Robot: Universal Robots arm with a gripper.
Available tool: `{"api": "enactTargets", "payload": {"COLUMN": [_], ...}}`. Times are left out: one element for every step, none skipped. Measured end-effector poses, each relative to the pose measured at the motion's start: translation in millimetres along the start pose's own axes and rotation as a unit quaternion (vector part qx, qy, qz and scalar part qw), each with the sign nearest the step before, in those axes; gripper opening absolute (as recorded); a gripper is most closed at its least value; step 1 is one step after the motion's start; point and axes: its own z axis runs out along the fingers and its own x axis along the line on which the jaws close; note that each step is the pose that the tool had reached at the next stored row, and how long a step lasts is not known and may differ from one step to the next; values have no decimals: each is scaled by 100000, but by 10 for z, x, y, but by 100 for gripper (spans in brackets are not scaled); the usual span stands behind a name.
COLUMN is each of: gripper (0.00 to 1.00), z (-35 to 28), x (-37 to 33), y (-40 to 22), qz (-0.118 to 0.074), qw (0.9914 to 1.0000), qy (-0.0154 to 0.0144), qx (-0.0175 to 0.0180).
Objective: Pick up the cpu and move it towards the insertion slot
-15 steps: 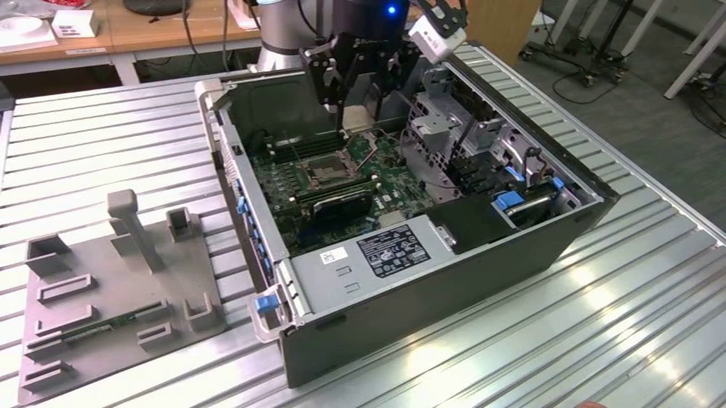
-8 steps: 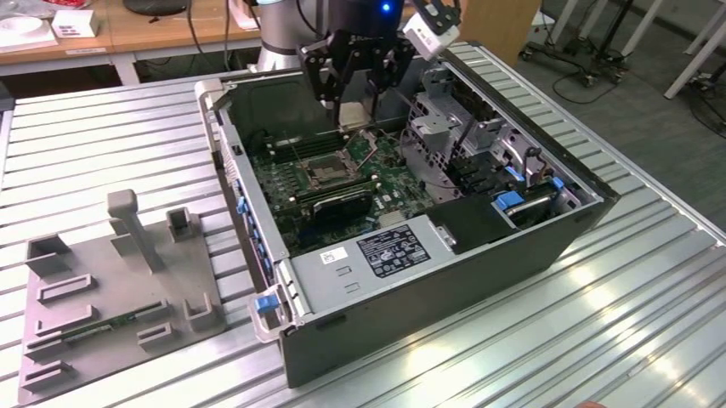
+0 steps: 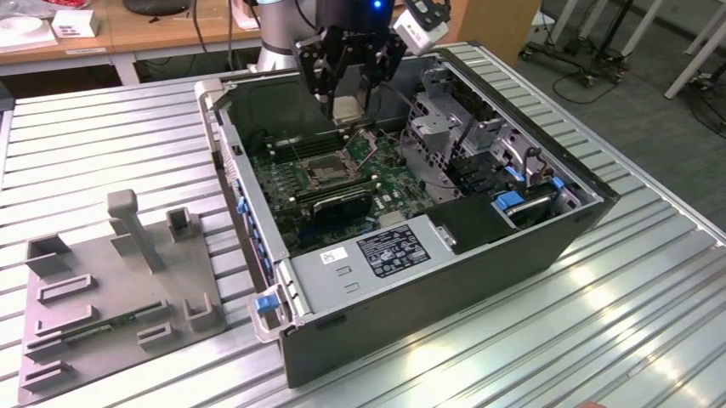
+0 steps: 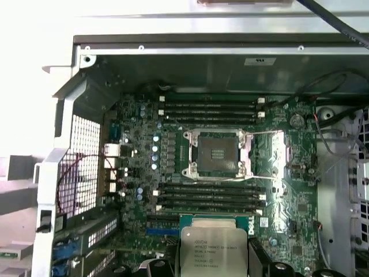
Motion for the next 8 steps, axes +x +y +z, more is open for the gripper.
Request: {"api": "enactTargets", "payload": {"gripper": [55, 55, 55, 55, 55, 55, 55, 55], "z": [6, 11, 17, 22, 27, 33, 39, 44], "x": [-1, -1, -1, -2, -2, -3, -4, -4], "y": [21, 42, 65, 87, 109, 133, 159, 177], "qz": [-4, -4, -3, -2, -6, -4, -7, -5], "qw": [100000, 100000, 99999, 99998, 99998, 99997, 99995, 99994], "qy": [-4, -5, -9, -11, -13, -17, -19, -22], "qx": [-156, -285, -424, -566, -705, -830, -961, -1091]}}
